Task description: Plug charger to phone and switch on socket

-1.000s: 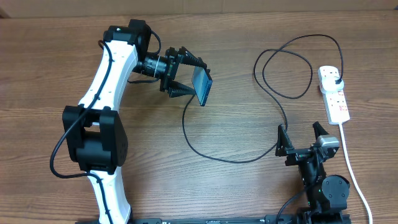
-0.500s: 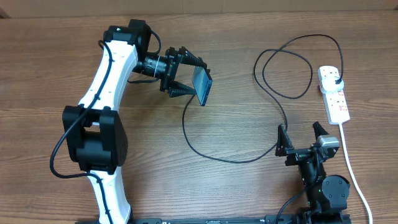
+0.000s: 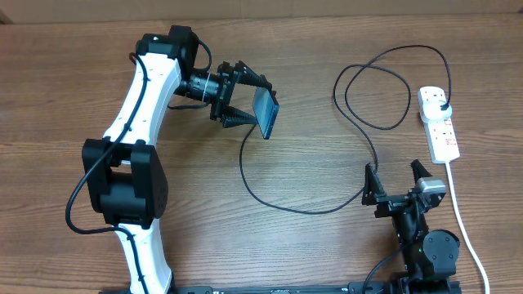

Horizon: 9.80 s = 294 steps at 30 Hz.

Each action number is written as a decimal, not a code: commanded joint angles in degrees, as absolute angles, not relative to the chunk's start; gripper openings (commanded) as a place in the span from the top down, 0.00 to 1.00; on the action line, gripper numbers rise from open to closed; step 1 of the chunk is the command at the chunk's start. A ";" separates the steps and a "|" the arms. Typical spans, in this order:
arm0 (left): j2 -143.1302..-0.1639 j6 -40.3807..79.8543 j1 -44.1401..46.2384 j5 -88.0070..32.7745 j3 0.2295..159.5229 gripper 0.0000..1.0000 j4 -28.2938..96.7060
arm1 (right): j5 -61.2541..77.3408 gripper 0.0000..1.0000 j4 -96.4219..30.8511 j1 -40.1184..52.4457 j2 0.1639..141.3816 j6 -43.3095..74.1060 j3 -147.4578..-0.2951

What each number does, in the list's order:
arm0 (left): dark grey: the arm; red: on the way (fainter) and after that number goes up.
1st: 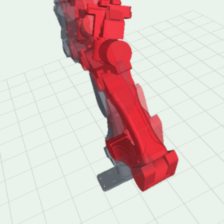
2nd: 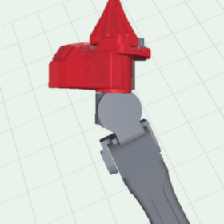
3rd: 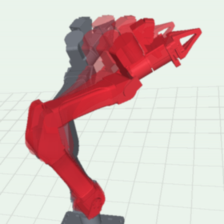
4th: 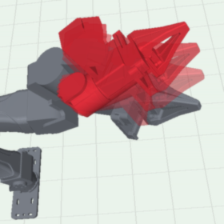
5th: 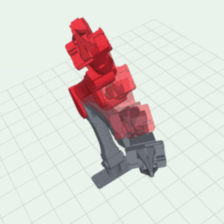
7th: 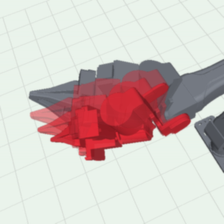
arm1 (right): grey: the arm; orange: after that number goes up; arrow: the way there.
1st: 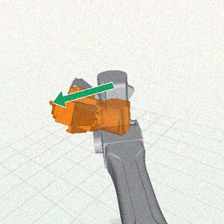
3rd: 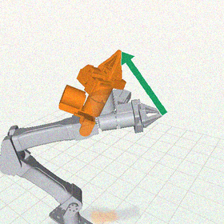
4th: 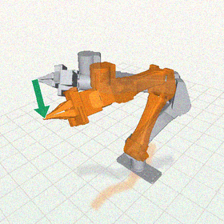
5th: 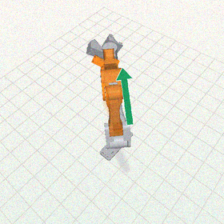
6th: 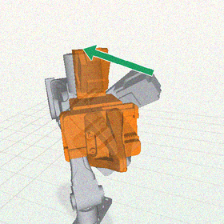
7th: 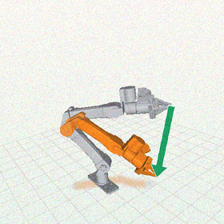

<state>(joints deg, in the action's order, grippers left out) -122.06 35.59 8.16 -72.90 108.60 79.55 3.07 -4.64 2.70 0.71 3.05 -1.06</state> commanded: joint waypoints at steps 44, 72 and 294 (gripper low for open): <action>-121.71 35.42 7.35 -12.05 147.22 0.20 94.43 | 35.09 0.00 -55.51 2.55 66.89 5.08 -72.90; -121.84 38.79 -1.19 -11.86 139.81 0.21 92.29 | 26.37 0.32 -10.09 18.28 109.54 49.84 -72.82; -131.24 72.10 10.92 -53.36 137.97 0.78 59.33 | 10.11 0.96 -0.27 24.82 88.68 98.21 -72.88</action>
<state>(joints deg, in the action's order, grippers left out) -131.13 69.19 10.52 -55.83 137.86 59.05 10.24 -1.37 24.16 91.02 98.10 -71.92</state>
